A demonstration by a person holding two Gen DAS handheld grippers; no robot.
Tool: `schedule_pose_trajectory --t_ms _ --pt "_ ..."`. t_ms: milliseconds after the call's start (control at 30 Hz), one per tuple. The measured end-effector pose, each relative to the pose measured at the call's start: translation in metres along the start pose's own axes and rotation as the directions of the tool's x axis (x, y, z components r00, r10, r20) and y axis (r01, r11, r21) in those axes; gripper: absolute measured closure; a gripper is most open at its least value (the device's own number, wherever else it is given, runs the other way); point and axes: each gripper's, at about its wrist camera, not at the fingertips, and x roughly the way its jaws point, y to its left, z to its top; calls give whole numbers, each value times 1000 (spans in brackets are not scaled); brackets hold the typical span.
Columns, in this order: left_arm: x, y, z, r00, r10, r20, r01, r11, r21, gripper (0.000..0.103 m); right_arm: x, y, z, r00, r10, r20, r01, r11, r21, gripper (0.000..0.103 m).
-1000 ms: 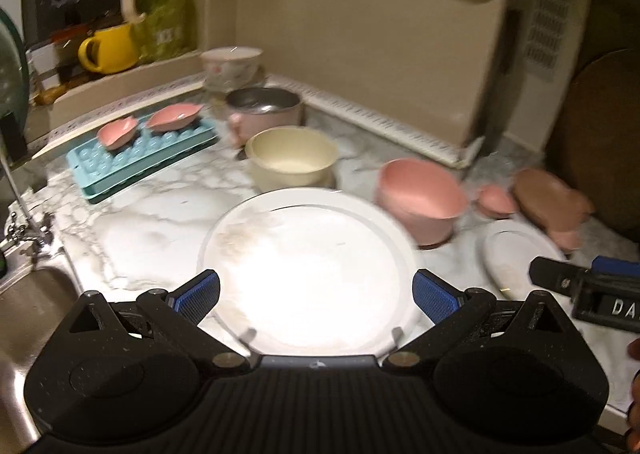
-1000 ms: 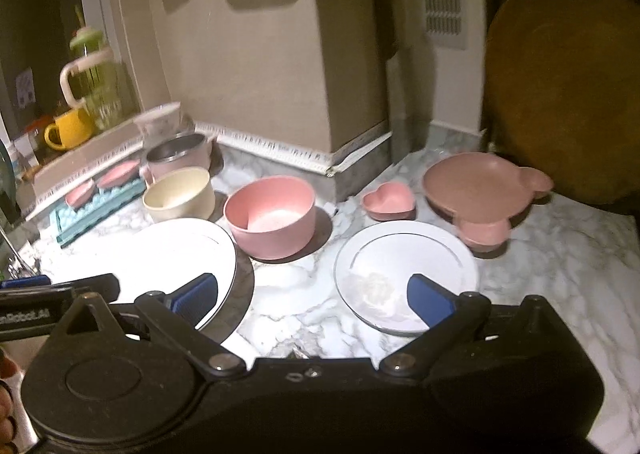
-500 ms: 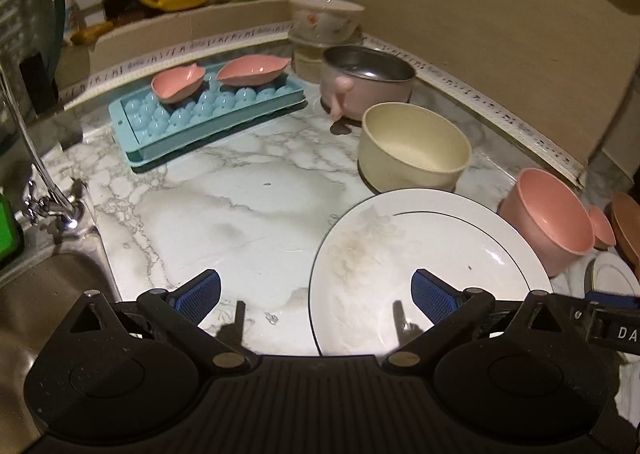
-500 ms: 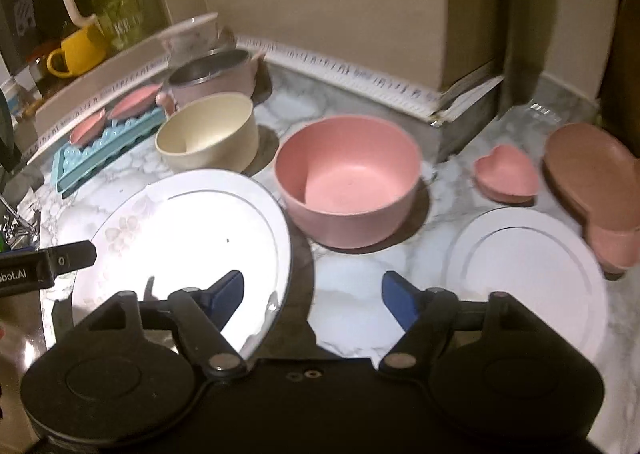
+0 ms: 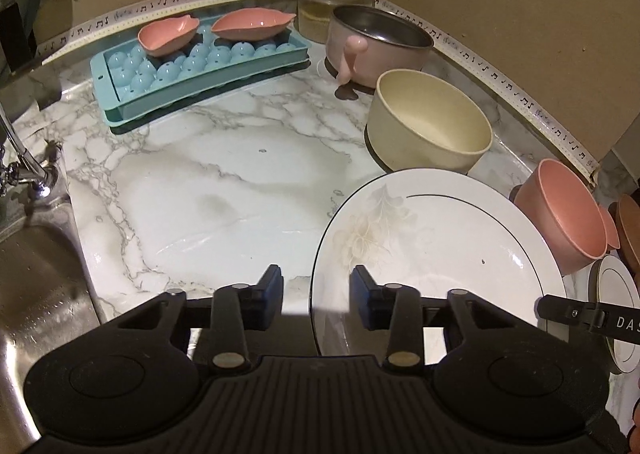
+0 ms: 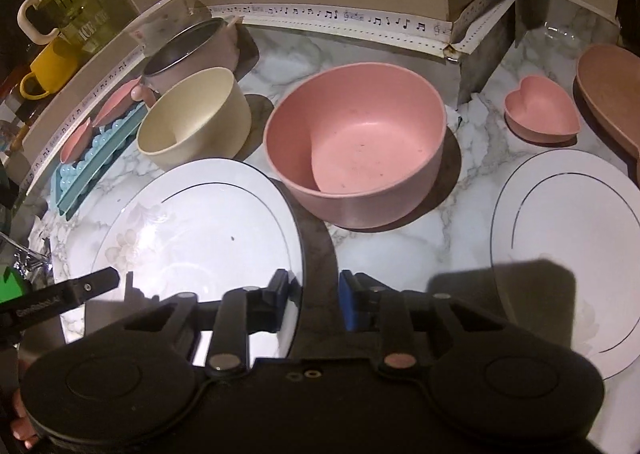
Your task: Organize plates and bowls
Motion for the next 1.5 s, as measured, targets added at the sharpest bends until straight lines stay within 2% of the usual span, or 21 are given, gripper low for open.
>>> schedule_pose_trajectory --t_ms 67,100,167,300,533,633,1067,1500 --pt "1 0 -1 1000 -16 -10 16 1000 -4 76 0 2 1 1000 5 -2 -5 1000 -1 87" --pt "1 0 -1 1000 -27 -14 27 1000 -6 81 2 4 2 1000 8 -3 -8 1000 0 91" --pt "0 -1 -2 999 -35 -16 35 999 -6 83 2 5 2 1000 19 -4 -19 1000 2 96" --pt "-2 1 -3 999 -36 -18 36 999 -12 87 1 6 2 1000 19 -2 -19 1000 10 96" --pt "-11 0 -11 999 -28 -38 29 1000 11 87 -2 5 -5 1000 23 -1 -23 1000 5 97" --pt "-17 1 -17 997 -19 -74 20 1000 4 87 -6 5 -12 1000 18 -11 -18 1000 -3 97" --pt "-47 2 -53 995 -10 -101 13 999 32 87 -32 7 -52 999 28 -36 -28 1000 -7 97" --pt "-56 3 -64 996 2 -89 2 999 41 87 -39 12 -66 999 9 -37 -9 1000 -15 94"
